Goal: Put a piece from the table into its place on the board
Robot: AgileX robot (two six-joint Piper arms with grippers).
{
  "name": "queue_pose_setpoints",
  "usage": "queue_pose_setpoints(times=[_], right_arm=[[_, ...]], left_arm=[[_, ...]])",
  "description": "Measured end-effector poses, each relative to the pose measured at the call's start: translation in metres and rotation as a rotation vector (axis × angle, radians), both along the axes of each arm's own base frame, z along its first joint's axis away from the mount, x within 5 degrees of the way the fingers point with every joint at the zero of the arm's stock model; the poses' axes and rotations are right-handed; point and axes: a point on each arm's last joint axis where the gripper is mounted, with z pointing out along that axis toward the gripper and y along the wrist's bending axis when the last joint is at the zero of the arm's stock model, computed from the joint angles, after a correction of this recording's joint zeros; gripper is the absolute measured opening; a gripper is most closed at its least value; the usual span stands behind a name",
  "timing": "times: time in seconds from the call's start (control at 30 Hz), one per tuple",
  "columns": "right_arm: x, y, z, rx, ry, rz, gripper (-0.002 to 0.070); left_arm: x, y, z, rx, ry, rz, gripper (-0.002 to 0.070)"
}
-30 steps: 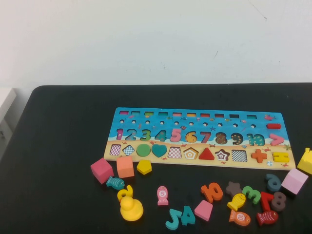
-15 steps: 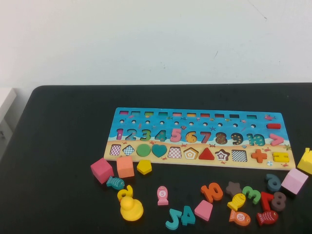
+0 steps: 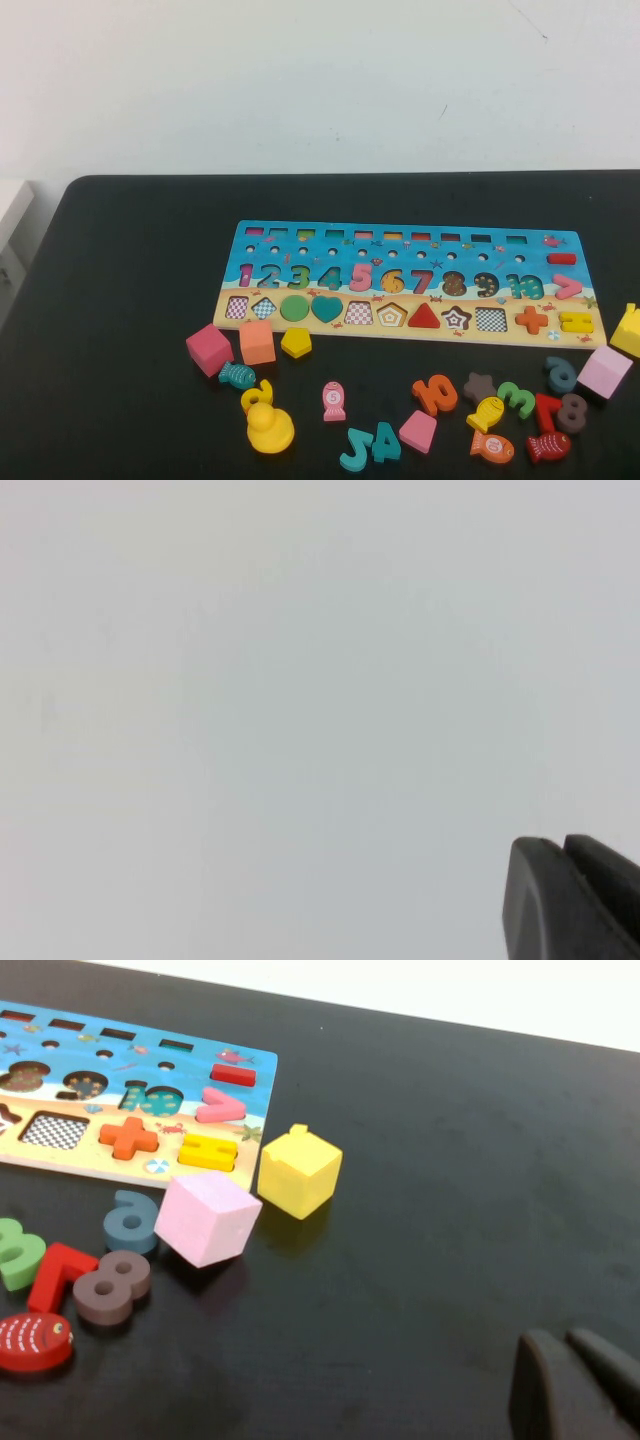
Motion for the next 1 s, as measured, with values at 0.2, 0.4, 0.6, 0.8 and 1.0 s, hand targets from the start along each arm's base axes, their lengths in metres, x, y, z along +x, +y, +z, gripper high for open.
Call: queue_pose_setpoints(times=[0.2,0.4,0.6,0.8,1.0], right_arm=[[0.000,0.000,0.000,0.000,0.000,0.000,0.0019],[0.000,0.000,0.000,0.000,0.000,0.000,0.0019],[0.000,0.000,0.000,-0.002,0.000,0.001,0.0019],[0.000,0.000,0.000,-0.002,0.000,0.001,0.0019],[0.000,0.000,0.000,-0.003,0.000,0.000,0.0019]], left_arm=[[-0.006,0.000,0.010,-0.002,-0.127,0.004,-0.0001],[-0.017,-0.003,0.056,0.128,-0.044,0.021,-0.0001],[-0.013,0.001,0.105,0.128,0.147,0.041,-0.0002],[0.022,-0.004,0.110,-0.035,0.314,-0.041,-0.0001],[0.065,-0.009,0.095,-0.109,0.525,-0.061,-0.0001]])
